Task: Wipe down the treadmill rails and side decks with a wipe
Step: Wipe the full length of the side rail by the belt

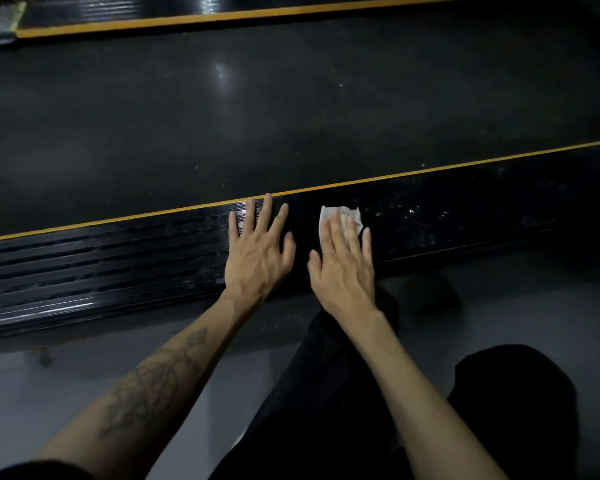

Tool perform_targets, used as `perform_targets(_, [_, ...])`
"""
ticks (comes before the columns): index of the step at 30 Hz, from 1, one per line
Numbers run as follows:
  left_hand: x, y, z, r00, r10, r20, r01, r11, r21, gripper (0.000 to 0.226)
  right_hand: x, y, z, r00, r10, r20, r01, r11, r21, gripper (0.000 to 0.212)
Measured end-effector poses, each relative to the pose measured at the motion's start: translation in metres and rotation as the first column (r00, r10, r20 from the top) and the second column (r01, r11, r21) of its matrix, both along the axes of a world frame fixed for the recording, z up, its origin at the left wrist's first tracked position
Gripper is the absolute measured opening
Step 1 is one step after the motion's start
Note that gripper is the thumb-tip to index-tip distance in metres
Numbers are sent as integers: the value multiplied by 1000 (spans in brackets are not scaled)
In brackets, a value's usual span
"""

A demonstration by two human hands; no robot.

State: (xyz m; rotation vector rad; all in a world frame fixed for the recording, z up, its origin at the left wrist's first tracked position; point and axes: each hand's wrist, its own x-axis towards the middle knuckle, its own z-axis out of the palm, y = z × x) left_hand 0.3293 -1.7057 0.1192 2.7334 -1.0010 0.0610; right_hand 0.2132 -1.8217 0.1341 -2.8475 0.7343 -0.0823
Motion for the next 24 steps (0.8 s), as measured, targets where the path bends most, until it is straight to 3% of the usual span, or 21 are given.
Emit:
perform_targets(5, [-1, 0, 1, 1000, -6, -18, 6, 1000, -10, 63, 12, -18, 4, 996, 84, -23, -84, 996, 4, 74])
perform_targets(10, [-2, -1, 1, 999, -33, 0, 33, 999, -10, 62, -5, -2, -2, 999, -43, -8, 43, 999, -20, 75])
perform_targets(15, [-2, 1, 2, 998, -66, 3, 66, 998, -7, 62, 4, -17, 0, 988, 150, -28, -150, 988, -21, 70])
perform_targets(21, [0, -2, 5, 998, -54, -39, 53, 998, -16, 64, -14, -10, -4, 1000, 1, 14, -1, 1000, -29, 74])
perform_targets(24, [2, -5, 4, 997, -39, -67, 39, 999, -8, 57, -9, 8, -7, 997, 60, 54, -59, 998, -10, 73])
